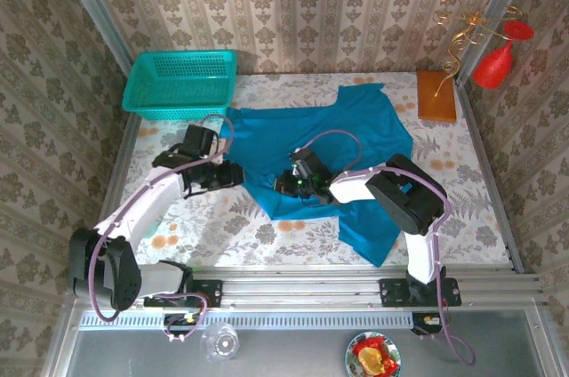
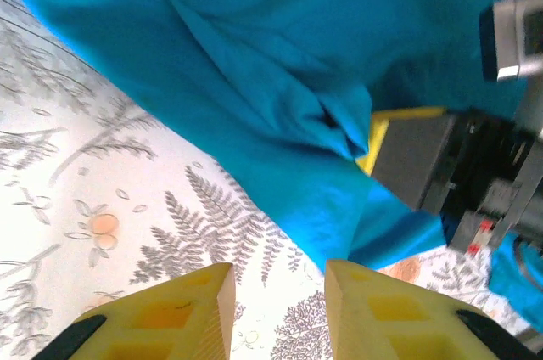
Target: Fold the inside-out t-shirt
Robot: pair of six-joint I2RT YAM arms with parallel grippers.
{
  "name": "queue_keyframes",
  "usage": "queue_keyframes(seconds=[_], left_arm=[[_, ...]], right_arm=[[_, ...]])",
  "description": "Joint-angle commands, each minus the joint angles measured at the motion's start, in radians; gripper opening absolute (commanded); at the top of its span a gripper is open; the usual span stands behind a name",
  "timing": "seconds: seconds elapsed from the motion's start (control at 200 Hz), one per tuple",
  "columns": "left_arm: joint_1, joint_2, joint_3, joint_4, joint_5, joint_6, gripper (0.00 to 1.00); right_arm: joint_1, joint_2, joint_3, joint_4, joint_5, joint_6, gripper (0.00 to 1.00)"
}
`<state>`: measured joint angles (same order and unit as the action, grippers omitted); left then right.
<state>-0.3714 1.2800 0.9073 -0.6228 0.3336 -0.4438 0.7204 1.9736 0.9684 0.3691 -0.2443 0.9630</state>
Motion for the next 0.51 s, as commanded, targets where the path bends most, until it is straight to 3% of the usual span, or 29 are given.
queue_keyframes(seconds=[0.0, 0.135, 0.32, 0.5], left_arm=[[-0.039, 0.021, -0.022, 0.081, 0.005, 0.053, 0.34], [-0.079, 0.068, -0.009, 0.132, 0.028, 0.155, 0.33], [-0.13, 0.127, 0.034, 0.164, 0.102, 0.285, 0.22], [-0.126, 0.099, 0.074, 0.1, 0.045, 0.313, 0.14]], right_arm=[[0.001, 0.045, -0.006, 0.04, -0.083, 0.154, 0.0], [0.0, 0.031, -0.045, 0.156, -0.109, 0.143, 0.0], [0.001, -0.027, -0.083, 0.249, -0.133, 0.095, 0.0], [0.007, -0.067, -0.053, 0.271, -0.173, 0.04, 0.0]])
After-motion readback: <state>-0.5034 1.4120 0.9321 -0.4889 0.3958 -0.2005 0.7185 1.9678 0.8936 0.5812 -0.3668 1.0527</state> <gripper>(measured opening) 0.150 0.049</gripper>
